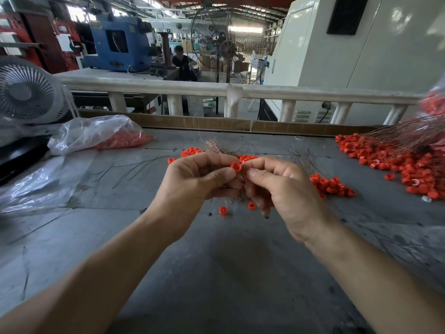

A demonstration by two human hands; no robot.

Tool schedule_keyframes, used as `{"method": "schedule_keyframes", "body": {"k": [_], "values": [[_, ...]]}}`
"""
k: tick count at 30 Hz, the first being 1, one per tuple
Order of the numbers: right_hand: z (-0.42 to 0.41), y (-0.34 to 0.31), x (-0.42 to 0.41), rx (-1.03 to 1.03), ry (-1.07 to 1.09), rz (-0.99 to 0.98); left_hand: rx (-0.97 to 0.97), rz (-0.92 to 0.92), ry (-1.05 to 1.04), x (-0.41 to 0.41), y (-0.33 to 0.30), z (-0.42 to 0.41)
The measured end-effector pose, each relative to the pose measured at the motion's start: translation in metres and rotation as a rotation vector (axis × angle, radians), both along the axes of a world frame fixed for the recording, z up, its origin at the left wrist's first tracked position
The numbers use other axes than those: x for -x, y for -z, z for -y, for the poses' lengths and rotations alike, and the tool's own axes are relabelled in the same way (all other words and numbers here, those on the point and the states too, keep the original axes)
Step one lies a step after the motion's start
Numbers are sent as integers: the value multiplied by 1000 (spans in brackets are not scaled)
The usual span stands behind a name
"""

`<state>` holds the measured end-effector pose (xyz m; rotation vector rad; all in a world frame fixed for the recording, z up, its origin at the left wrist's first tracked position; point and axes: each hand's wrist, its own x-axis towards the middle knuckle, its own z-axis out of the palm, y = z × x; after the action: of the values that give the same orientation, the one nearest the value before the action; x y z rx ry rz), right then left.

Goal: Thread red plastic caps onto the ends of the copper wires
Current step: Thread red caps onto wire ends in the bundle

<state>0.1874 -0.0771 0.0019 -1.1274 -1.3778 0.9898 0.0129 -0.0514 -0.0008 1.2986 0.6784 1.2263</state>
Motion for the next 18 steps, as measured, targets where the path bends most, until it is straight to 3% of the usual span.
{"method": "schedule_keyframes", "body": {"k": [11, 18], "values": [[0, 0, -2, 215, -123, -180, 99, 75, 120, 7, -4, 0], [1, 6, 4, 267, -112, -88, 132, 153, 160, 10, -7, 0]]}}
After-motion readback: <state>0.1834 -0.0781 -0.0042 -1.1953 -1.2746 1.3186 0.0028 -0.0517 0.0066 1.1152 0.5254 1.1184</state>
